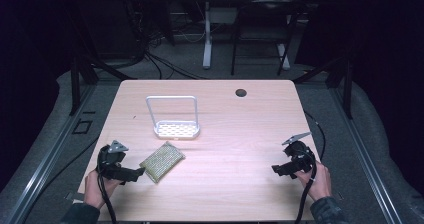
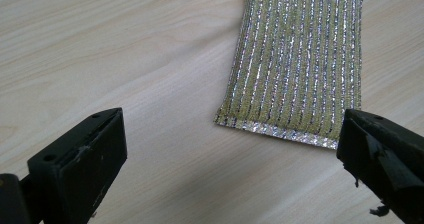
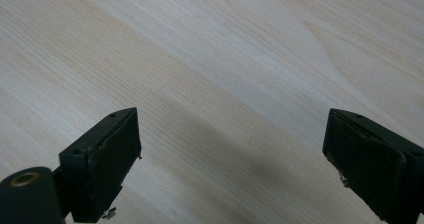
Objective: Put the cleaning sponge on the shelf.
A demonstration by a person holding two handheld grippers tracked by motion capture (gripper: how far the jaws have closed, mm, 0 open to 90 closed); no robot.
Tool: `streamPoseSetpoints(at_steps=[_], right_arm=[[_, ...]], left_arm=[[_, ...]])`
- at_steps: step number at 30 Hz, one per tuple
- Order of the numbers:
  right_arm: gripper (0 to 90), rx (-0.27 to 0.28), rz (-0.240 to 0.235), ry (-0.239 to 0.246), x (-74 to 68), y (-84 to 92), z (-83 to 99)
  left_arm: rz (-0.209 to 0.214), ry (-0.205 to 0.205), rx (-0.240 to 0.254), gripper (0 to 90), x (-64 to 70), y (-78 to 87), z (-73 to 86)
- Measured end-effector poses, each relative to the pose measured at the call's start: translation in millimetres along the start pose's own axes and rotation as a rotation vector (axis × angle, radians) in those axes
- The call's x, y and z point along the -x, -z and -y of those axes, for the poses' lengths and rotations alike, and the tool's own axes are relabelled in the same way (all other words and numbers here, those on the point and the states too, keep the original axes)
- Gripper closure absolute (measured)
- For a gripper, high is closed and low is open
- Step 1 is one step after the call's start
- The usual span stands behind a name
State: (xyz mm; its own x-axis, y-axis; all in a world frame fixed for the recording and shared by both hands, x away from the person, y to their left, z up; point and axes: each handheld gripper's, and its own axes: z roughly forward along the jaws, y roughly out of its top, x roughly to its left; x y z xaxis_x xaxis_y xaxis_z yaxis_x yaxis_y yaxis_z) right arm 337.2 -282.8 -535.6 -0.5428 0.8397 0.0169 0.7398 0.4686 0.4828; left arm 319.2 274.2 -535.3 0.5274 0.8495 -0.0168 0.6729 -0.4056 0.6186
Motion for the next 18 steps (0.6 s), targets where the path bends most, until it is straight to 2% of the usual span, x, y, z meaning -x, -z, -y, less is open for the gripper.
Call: streamPoseSetpoints(at_steps=[6,12,15,18], right_arm=[[8.8,0.0,0.013,0.013,-2.2,-1.0,0.2],[9.2,0.0,0.015,0.017,-2.9,0.1,0.1],[9.1,0.001,0.021,0.043,-6.0,0.3,-1.7],[8.6,0.0,0.013,0.046,-6.2,-0.7,-2.7]], left_arm=[[-0.004,-0.001,0.005,0.0,1.7,-0.3,-2.3],[-0.001,-0.025,0.006,0.0,9.6,-2.7,-5.6],[0.007,-0.043,-0.005,0.0,15.0,-4.4,-7.8],[0.012,-0.053,-0.007,0.0,20.0,-6.6,-10.1]])
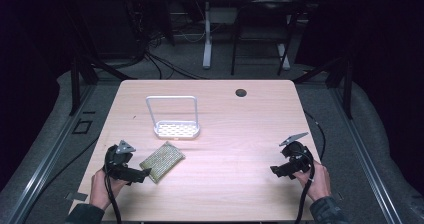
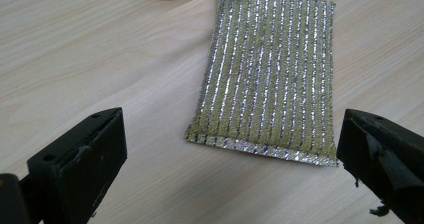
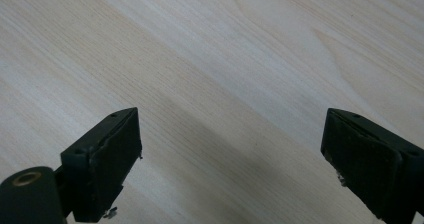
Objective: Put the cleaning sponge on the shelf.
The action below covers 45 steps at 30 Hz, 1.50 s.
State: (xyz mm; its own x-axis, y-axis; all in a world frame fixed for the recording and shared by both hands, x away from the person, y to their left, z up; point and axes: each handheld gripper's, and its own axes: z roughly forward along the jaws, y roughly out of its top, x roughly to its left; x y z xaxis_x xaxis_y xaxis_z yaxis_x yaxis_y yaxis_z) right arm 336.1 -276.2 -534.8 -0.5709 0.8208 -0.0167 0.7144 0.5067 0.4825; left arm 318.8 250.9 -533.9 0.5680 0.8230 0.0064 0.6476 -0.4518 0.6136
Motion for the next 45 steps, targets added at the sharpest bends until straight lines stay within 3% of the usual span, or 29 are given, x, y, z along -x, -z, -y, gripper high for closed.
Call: streamPoseSetpoints(at_steps=[5,15,24,27,30,34,41,45], right_arm=[[3.3,-0.009,-0.012,-0.001,-1.0,-2.1,-0.7],[2.6,-0.024,-0.029,0.022,-6.4,-6.5,-5.2],[3.0,-0.021,-0.037,0.014,-5.7,-6.3,-4.6],[3.4,-0.026,-0.038,0.027,-7.3,-7.6,-6.0],[3.4,-0.024,-0.04,0.024,-7.8,-6.8,-6.2],[4.0,-0.026,-0.043,0.02,-5.5,-6.6,-4.1],[4.4,-0.03,-0.041,0.033,-6.5,-6.2,-5.0],[4.8,-0.027,-0.046,0.025,-7.5,-6.5,-6.0]], left_arm=[[0.0,-0.018,0.01,0.0,8.1,-5.5,-7.5],[0.015,-0.053,-0.014,0.0,25.3,-23.2,-16.7],[0.029,-0.046,-0.025,0.0,28.7,-35.5,-21.2],[0.022,-0.062,-0.039,0.0,30.5,-41.9,-25.1],[0.024,-0.047,-0.049,0.0,29.6,-45.0,-26.0],[0.011,-0.043,-0.093,0.0,30.4,-51.4,-27.8],[0.011,-0.048,-0.126,0.0,30.6,-53.4,-27.5],[0.006,-0.05,-0.121,4.5,29.7,-52.0,-26.4]])
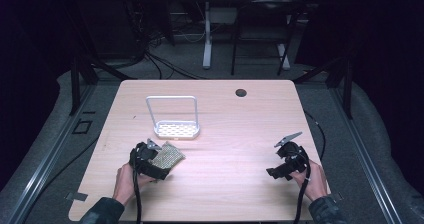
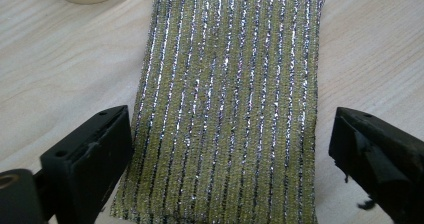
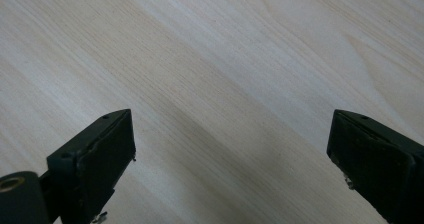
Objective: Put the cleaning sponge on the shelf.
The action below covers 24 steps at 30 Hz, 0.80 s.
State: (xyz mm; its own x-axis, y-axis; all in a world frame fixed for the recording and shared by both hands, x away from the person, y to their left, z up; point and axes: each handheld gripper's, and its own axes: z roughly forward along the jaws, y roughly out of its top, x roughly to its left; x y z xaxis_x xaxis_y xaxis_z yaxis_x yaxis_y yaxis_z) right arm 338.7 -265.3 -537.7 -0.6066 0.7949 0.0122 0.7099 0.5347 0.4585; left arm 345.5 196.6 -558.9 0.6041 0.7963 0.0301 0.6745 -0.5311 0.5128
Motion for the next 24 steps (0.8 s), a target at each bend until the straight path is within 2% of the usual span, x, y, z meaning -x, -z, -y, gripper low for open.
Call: streamPoseSetpoints(at_steps=[3,8,12,16,20,24], right_arm=[[5.0,-0.003,-0.002,0.005,0.6,-0.7,0.3],[5.1,-0.001,-0.001,0.008,1.6,-0.1,1.3],[5.1,0.002,-0.005,0.006,0.0,-0.9,0.7],[5.2,-0.01,-0.003,0.008,-0.4,-0.1,-0.1],[5.3,-0.003,0.0,0.012,-0.2,-0.4,0.6],[5.4,-0.003,-0.001,0.014,0.2,-0.5,0.8]], left_arm=[[-0.008,-0.004,-0.002,7.9,-0.2,-0.1,-0.5],[-0.032,-0.019,-0.017,7.7,2.1,-2.0,-0.9],[-0.027,-0.011,-0.026,5.8,0.3,-3.5,-0.3],[-0.036,-0.025,-0.032,5.4,1.0,-5.0,-0.6],[-0.028,-0.03,-0.054,5.0,1.5,-8.4,-0.6],[-0.026,-0.032,-0.051,5.9,1.2,-8.7,-1.2]])
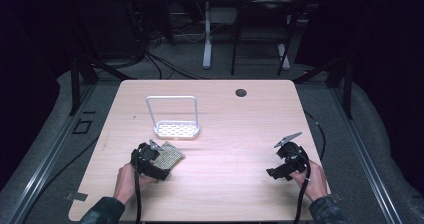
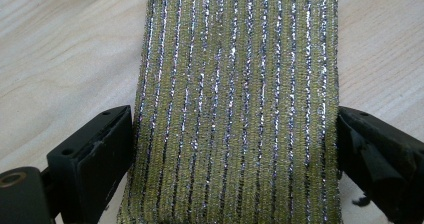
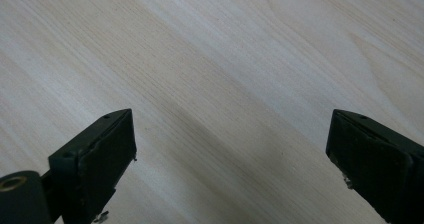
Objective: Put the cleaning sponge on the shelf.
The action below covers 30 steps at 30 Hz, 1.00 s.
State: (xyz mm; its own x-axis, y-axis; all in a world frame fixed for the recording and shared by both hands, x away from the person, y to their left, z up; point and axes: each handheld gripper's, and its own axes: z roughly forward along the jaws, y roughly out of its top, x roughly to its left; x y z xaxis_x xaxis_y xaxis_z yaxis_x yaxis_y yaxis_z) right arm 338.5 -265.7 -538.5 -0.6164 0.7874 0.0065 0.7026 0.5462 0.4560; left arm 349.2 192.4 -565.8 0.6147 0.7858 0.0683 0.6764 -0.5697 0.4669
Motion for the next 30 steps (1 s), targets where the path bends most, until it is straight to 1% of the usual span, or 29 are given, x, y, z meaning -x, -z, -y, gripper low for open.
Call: streamPoseSetpoints(at_steps=[13,17,18,25,30], right_arm=[[6.4,-0.012,-0.009,0.0,-0.9,-1.3,-0.4],[6.5,-0.009,-0.01,-0.001,-1.5,-1.7,-0.5],[6.6,-0.018,-0.009,0.003,-1.2,-0.8,-0.7],[6.8,-0.012,-0.007,0.007,-0.4,-0.7,-0.2],[7.2,-0.012,-0.003,0.003,-0.1,0.2,-0.1]], left_arm=[[0.004,-0.015,0.006,12.1,2.6,2.3,-0.4],[-0.004,-0.023,0.013,15.3,3.7,3.3,-0.5],[-0.004,-0.024,0.013,16.1,3.8,3.7,-0.5],[-0.014,-0.036,0.025,23.4,3.8,5.8,-0.2],[-0.019,-0.033,0.037,27.4,1.1,8.3,0.3]])
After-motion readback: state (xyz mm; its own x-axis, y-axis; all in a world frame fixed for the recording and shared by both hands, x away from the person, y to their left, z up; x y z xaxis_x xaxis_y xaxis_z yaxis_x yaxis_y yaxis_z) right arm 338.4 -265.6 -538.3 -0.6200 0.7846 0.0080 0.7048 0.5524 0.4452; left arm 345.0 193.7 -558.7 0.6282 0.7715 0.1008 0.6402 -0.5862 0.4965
